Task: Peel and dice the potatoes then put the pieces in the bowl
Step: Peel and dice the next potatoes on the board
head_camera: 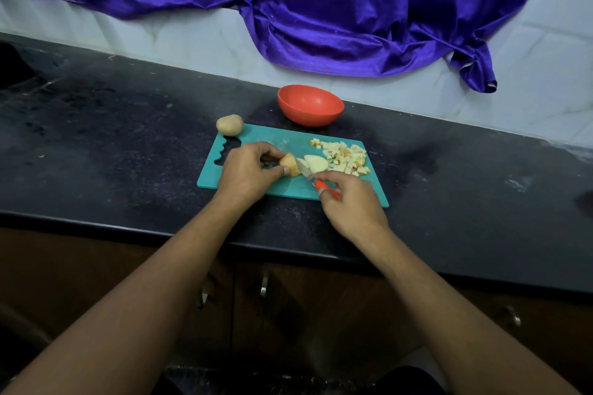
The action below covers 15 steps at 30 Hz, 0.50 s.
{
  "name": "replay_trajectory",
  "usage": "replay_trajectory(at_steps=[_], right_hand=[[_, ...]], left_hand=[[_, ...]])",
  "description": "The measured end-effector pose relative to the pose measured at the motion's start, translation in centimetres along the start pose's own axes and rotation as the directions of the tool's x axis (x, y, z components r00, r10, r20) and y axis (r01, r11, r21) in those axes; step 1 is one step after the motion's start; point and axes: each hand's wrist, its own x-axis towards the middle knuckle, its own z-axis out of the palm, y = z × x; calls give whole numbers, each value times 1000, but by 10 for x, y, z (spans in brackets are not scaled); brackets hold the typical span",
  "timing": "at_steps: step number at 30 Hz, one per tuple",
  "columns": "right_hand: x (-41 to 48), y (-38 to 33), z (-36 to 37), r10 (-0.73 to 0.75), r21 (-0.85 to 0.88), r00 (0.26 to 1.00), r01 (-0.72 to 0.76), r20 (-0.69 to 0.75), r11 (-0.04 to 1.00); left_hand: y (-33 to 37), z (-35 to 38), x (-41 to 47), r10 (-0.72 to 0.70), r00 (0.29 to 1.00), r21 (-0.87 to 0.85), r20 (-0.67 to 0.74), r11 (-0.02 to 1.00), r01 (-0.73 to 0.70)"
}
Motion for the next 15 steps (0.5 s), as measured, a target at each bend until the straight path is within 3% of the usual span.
replay_trajectory(at_steps=[7, 15], right_hand=[[15, -9, -9, -2, -247, 999, -10, -47, 969], [9, -25, -20, -76, -137, 993, 63, -94, 989]], left_hand=[[3, -1, 0, -15, 1000, -1, 13, 1000, 15], [3, -1, 0, 1, 1000, 20, 13, 1000, -1]])
